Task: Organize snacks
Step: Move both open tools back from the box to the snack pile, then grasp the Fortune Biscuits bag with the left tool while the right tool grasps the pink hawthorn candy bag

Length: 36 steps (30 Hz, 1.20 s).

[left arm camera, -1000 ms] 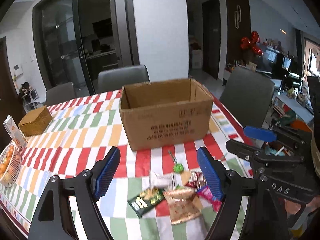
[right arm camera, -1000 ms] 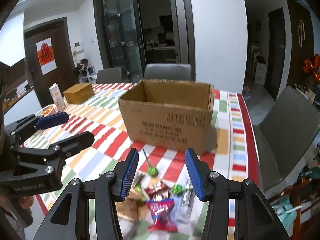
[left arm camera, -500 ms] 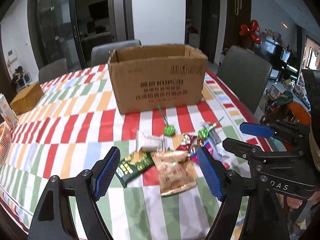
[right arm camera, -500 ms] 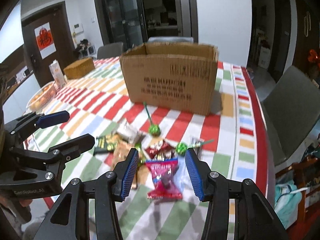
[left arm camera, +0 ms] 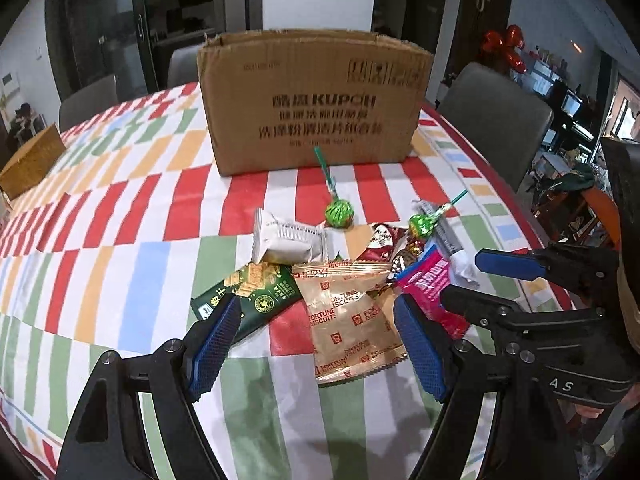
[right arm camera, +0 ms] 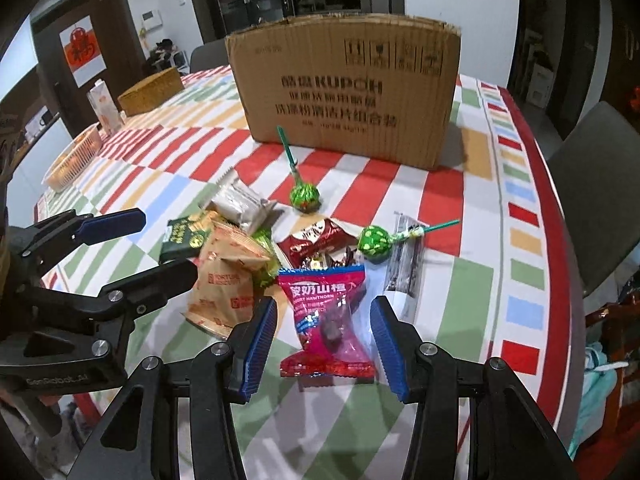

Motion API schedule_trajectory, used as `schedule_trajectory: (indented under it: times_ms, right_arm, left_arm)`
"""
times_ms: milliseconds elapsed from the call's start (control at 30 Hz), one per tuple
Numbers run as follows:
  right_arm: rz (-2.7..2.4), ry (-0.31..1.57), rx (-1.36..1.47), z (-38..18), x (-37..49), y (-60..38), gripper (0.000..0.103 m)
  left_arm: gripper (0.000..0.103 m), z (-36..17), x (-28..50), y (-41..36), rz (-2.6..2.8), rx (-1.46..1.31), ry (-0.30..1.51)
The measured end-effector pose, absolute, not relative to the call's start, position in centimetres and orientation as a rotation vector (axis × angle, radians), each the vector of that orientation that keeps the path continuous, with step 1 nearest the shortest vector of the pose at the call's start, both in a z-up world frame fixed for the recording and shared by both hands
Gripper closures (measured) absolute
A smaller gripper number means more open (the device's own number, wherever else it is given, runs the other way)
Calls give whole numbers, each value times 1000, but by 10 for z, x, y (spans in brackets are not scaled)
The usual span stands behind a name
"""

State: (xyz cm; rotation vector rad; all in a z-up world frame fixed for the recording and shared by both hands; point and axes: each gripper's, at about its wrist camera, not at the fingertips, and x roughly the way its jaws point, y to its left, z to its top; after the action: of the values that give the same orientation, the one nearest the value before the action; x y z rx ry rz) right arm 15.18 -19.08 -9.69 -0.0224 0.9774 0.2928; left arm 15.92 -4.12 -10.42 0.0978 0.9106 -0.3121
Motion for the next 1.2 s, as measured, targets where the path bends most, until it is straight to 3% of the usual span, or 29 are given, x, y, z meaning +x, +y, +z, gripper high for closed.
schedule_trajectory:
  times_ms: [500, 633, 767, 1200]
  right_arm:
    - [282, 1037, -7, -118, 168, -192, 55]
    - [295, 1047, -10, -123, 171, -189, 57]
    - [314, 1071, 20, -128, 173, -187, 65]
    - [294, 1018, 39, -111, 162, -191, 71]
  left_arm:
    - [32, -139, 187, -46, -332, 47, 1028]
    - [40, -143, 188, -49, -321, 64, 1033]
    - [57, -146, 188, -51, -351, 47, 1060]
    - [62, -123, 174, -50, -333, 62, 1006]
